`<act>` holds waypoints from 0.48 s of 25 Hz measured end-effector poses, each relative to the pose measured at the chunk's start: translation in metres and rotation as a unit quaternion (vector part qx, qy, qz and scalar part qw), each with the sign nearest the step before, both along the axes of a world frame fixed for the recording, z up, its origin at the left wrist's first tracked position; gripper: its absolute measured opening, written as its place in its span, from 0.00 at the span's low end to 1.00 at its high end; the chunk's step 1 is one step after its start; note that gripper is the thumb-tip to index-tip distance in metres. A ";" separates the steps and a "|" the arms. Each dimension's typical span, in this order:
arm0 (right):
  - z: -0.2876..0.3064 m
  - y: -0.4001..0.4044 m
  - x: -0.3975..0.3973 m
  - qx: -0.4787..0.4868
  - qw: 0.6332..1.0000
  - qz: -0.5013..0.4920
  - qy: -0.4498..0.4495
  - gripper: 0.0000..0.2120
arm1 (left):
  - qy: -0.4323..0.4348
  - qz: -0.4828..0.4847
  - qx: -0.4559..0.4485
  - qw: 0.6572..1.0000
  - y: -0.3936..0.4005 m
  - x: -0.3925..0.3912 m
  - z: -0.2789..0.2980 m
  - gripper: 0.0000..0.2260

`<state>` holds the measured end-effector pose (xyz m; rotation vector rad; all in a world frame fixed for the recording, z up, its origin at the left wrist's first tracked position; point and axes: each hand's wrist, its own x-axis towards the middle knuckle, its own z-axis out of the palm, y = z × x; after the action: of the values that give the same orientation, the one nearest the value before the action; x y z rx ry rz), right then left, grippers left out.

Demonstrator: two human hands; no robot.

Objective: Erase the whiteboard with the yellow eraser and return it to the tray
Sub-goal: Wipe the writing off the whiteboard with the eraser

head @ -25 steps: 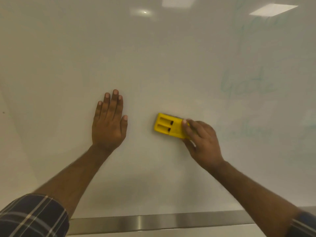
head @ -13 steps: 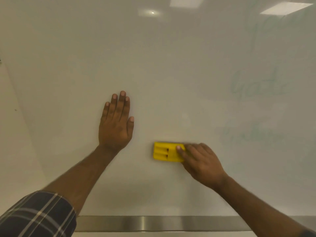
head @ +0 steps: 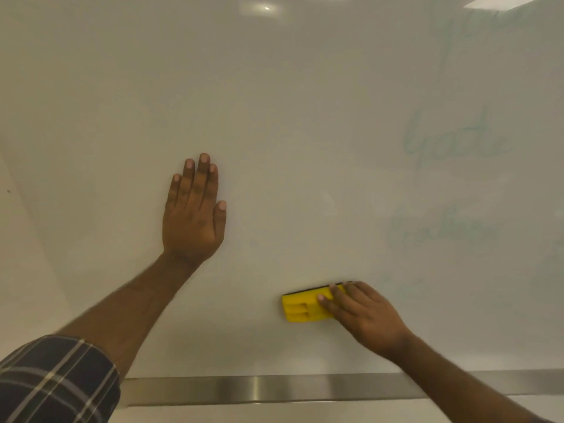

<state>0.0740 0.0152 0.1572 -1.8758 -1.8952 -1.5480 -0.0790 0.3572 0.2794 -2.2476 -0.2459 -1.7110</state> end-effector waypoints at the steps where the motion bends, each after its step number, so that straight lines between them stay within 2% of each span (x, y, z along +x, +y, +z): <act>1: 0.013 -0.009 0.005 0.006 1.000 -0.006 -0.002 0.25 | 0.002 0.001 0.000 1.000 -0.001 0.000 -0.001 0.28; 4: 0.073 -0.010 0.012 0.046 0.999 -0.002 0.007 0.23 | 0.010 0.006 -0.010 1.000 -0.005 0.000 -0.002 0.27; 7: 0.132 0.000 0.008 0.092 0.994 0.000 0.058 0.22 | 0.032 0.010 -0.038 0.999 -0.017 -0.006 0.002 0.28; 9: 0.151 0.000 0.000 0.093 0.992 -0.001 0.080 0.23 | 0.036 0.002 -0.043 0.998 -0.029 -0.015 0.006 0.29; 12: 0.166 -0.013 -0.007 0.131 0.987 0.011 0.092 0.25 | 0.042 -0.018 0.002 0.999 -0.047 -0.020 0.025 0.28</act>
<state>0.0670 0.0021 0.3236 -1.8072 -1.5478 -1.4750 -0.0993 0.3107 0.3042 -2.3274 -0.1851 -1.6283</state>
